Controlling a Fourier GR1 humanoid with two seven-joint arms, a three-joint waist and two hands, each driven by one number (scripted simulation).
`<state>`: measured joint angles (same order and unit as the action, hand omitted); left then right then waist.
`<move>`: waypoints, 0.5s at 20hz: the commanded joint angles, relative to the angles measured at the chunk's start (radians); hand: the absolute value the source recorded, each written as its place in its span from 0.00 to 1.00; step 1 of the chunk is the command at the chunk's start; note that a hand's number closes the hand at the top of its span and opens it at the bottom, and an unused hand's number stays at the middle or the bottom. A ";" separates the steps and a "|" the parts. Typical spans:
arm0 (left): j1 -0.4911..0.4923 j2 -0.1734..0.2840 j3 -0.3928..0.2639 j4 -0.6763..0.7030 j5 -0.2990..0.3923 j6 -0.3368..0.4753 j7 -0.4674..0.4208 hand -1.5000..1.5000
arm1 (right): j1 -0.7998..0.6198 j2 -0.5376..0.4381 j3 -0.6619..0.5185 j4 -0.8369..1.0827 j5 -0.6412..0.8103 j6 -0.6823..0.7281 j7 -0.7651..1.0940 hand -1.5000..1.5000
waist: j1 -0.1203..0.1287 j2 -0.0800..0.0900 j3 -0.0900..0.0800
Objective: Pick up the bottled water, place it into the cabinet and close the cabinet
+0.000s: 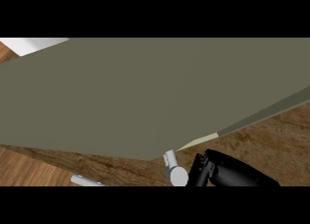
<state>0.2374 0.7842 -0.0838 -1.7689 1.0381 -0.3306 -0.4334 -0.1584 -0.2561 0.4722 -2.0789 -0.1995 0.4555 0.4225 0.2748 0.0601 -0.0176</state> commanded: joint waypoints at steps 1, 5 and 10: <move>-0.003 -0.004 -0.004 0.016 0.000 -0.003 0.004 0.00 | -0.153 0.120 -0.023 0.165 0.026 -0.099 0.081 1.00 | -0.013 -0.004 0.003; 0.001 -0.010 0.009 0.015 0.011 0.002 -0.003 0.00 | -0.327 0.219 -0.115 0.302 0.105 -0.226 0.114 1.00 | -0.033 -0.018 0.008; 0.018 -0.014 0.017 0.051 0.007 -0.016 -0.012 0.00 | -0.522 0.254 -0.197 0.508 0.157 -0.396 0.109 1.00 | -0.050 -0.020 0.010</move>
<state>0.2438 0.7727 -0.0715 -1.7345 1.0462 -0.3359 -0.4404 -0.5412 -0.0411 0.3273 -1.7115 -0.0858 0.1745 0.5271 0.2340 0.0441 -0.0097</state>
